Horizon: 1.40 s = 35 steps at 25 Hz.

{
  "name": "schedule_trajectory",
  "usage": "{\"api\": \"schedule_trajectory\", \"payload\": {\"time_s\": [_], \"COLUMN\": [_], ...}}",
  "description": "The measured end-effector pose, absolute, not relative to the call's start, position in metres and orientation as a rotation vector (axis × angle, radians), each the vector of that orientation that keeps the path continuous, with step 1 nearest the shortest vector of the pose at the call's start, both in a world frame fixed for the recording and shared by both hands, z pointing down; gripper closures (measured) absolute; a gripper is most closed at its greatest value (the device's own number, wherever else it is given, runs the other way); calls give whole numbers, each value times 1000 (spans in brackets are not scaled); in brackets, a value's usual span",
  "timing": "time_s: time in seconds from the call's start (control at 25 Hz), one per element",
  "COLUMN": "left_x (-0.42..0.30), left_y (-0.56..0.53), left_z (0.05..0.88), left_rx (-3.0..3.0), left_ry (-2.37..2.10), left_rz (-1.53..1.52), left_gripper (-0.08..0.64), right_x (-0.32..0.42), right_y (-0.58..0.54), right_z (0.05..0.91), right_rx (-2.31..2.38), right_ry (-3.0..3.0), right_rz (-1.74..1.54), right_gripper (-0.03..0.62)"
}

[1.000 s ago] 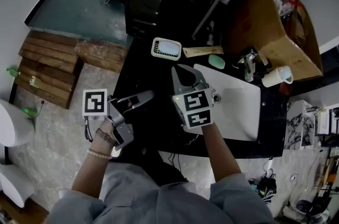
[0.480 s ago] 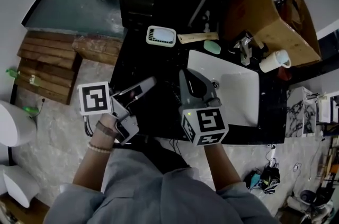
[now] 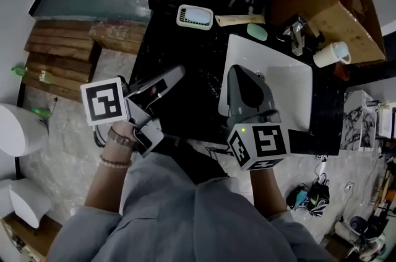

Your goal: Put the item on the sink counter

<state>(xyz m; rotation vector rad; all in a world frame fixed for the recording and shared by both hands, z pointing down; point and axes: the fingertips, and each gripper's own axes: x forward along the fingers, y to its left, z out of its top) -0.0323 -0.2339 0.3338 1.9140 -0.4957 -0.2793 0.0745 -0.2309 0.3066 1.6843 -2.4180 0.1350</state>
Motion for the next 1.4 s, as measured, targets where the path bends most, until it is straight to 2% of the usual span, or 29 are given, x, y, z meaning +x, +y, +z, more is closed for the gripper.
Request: {"api": "schedule_trajectory", "payload": {"time_s": [1.4], "left_x": [-32], "left_y": [-228], "left_z": [323], "left_rx": [2001], "left_ry": [-510], "left_rz": [-270], "left_gripper": [555], "right_x": [89], "right_y": [-219], "right_z": [304], "right_rx": [1720], "right_ry": [-2376], "right_rz": [118], "right_gripper": [594]}}
